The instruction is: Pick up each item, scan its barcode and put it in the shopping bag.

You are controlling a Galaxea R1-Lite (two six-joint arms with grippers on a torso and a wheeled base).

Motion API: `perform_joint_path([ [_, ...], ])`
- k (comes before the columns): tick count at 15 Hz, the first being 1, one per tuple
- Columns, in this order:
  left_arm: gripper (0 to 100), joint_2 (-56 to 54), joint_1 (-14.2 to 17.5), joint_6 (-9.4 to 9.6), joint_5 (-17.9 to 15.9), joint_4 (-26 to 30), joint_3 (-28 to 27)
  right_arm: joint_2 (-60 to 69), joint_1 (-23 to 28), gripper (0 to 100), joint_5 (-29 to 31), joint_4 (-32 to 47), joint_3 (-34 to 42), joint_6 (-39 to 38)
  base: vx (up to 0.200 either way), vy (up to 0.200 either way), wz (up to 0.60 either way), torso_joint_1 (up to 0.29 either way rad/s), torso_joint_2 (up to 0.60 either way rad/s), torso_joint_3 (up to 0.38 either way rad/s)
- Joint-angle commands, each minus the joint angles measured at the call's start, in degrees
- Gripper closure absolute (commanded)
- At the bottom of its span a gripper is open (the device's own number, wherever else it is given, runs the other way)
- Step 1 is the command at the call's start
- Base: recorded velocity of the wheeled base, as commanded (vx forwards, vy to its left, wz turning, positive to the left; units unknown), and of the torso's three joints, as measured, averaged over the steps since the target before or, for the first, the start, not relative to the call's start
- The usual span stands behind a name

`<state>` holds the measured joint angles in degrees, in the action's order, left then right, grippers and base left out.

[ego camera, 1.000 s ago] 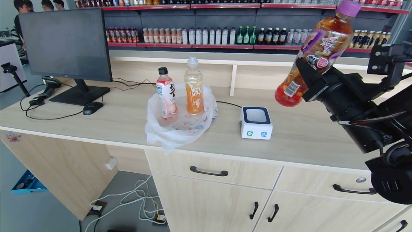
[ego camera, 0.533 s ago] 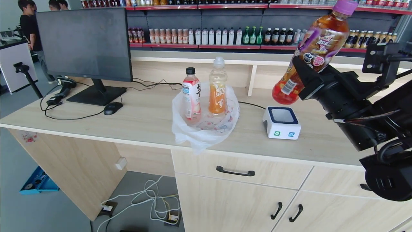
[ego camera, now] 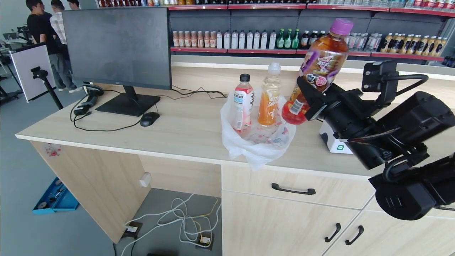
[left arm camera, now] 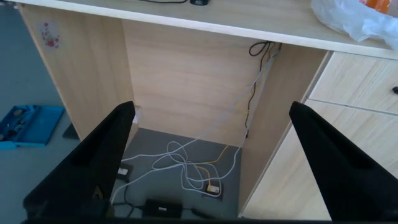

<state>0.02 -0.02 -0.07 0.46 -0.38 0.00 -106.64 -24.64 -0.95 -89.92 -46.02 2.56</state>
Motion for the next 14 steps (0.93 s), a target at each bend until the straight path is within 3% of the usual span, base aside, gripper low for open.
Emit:
perform_joint_path([
  [1, 0, -0.02, 0.02, -0.01, -0.02, -0.06, 0.0, -1.64, -3.31, 100, -0.02, -0.08, 0.67, -0.1, 0.0, 0.0, 0.0, 0.0, 0.0, 0.0],
  [14, 0, -0.02, 0.02, -0.1, -0.02, -0.15, 0.0, -11.66, -5.51, 100, -0.02, -0.08, -6.01, -0.19, 0.0, 0.0, 0.0, 0.0, 0.0, 0.0],
])
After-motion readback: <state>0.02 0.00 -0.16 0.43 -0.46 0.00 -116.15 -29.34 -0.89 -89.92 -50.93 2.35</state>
